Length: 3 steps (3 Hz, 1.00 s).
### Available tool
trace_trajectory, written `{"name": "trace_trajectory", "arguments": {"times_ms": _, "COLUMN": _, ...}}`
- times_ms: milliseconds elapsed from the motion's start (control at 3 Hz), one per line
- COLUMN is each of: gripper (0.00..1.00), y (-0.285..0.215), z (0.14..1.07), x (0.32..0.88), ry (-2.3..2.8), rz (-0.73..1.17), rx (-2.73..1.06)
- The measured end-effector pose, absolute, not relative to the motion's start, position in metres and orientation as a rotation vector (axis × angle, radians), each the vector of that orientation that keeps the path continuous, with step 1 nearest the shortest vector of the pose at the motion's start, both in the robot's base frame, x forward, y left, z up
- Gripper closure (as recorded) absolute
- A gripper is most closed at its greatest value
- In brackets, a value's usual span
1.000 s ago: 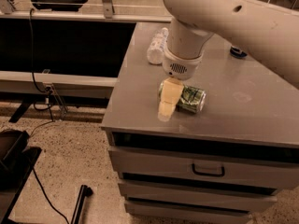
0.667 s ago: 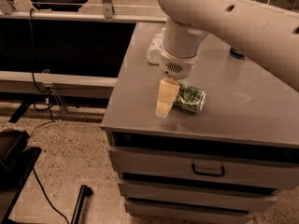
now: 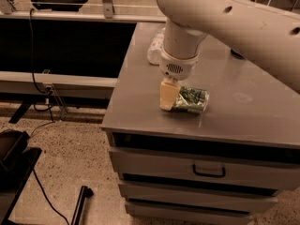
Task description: Place green can upright
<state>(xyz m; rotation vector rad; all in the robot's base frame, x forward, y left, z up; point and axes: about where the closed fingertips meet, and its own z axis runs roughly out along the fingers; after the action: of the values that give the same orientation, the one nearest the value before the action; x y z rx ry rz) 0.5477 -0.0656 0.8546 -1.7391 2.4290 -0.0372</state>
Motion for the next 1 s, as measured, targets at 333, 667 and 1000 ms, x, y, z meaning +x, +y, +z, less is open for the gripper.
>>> {"name": "trace_trajectory", "arguments": {"times_ms": 333, "gripper": 0.95, "y": -0.065, "z": 0.861, "x": 0.549, "ry": 2.385, "rz": -0.017, "rx": -1.756}}
{"name": "trace_trajectory", "arguments": {"times_ms": 667, "gripper": 1.00, "y": -0.058, "z": 0.881, "x": 0.553, "ry": 2.304, "rz": 0.080, "rx": -1.755}}
{"name": "trace_trajectory", "arguments": {"times_ms": 1000, "gripper": 1.00, "y": -0.053, "z": 0.914, "x": 0.558, "ry": 2.230, "rz": 0.146, "rx": -1.751}}
